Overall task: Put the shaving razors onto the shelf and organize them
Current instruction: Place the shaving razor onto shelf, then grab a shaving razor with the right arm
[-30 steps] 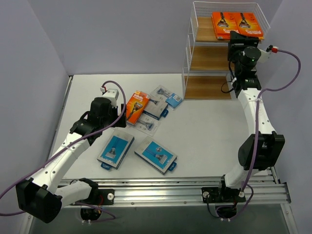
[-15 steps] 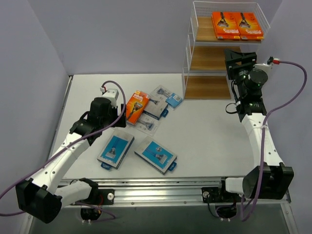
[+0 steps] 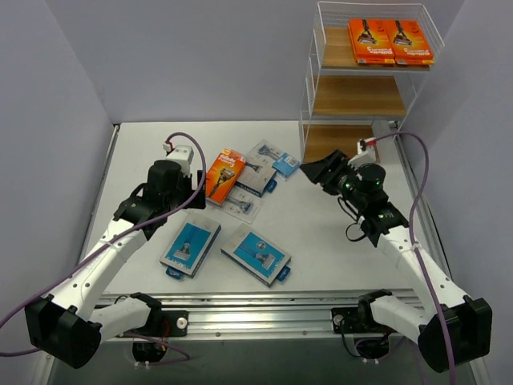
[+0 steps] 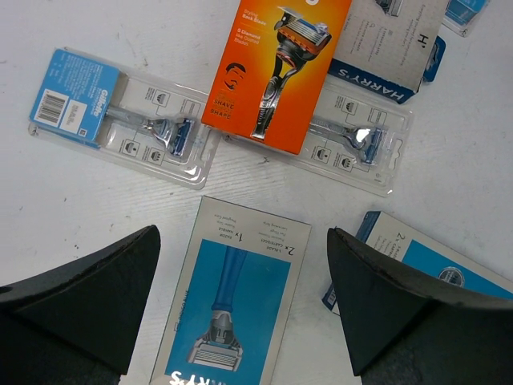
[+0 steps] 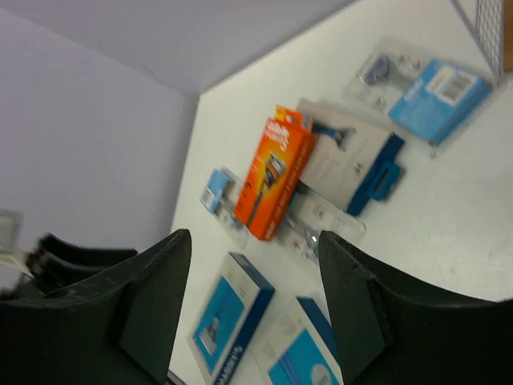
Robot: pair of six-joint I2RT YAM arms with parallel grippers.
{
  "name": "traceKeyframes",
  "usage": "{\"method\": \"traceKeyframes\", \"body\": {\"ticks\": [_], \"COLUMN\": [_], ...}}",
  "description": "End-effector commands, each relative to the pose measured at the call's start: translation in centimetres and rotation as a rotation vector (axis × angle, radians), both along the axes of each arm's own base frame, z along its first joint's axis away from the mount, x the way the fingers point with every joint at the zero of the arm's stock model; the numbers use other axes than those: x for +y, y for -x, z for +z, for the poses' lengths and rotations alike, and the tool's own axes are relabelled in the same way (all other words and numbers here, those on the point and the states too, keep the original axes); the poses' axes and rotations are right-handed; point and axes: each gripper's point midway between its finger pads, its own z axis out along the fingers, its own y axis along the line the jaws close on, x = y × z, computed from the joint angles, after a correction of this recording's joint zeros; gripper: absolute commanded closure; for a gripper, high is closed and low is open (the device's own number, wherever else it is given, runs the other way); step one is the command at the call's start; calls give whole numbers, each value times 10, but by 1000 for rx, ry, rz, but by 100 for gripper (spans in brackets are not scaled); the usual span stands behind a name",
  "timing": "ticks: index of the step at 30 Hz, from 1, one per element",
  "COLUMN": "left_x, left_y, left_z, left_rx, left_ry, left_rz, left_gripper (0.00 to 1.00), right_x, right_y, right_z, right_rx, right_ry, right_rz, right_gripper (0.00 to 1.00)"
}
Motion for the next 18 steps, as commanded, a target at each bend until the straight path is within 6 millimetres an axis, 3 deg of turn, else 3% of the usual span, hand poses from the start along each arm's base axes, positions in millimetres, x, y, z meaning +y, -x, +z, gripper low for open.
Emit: {"method": "traceKeyframes", "body": {"ticks": [1, 6, 10, 11, 12, 14, 15, 16, 17, 18], "left_x": [5, 6, 7, 8, 9, 13, 15, 15, 17, 17], "left_y": [-5, -7, -8, -8, -8, -8, -9, -9, -9, -8], "left_z": [20, 14, 15, 15, 14, 14, 16, 17, 18, 17], "left_rx": [-60, -40, -40, -41, -39, -42, -44, -49, -50, -49], "left_ry": [-10, -29, -30, -32, -35, -47, -48, -48, -48, -49], "left_rz": [20, 25, 29, 33, 37, 50, 56, 56, 61, 62], "left_gripper": [6, 6, 6, 6, 6, 6, 6, 6, 6, 6], "right_x": [14, 46, 74, 81, 89, 109, 117, 123, 131, 137], "right_y": [25, 59, 64, 63, 60, 59, 53, 51, 43, 36], "right_z": [-38, -48, -59, -63, -83, -84, -103, -107, -98, -113], "right_rx": [33, -27, -41, -33, 20, 7, 44, 49, 25, 55], "right_ry": [102, 129, 191, 215, 267, 342, 396, 422, 447, 482], "right_rz": [71, 111, 182, 202, 230, 300, 318, 335, 351, 368], "right_gripper": [40, 40, 44, 44, 46, 47, 50, 52, 54, 58]}}
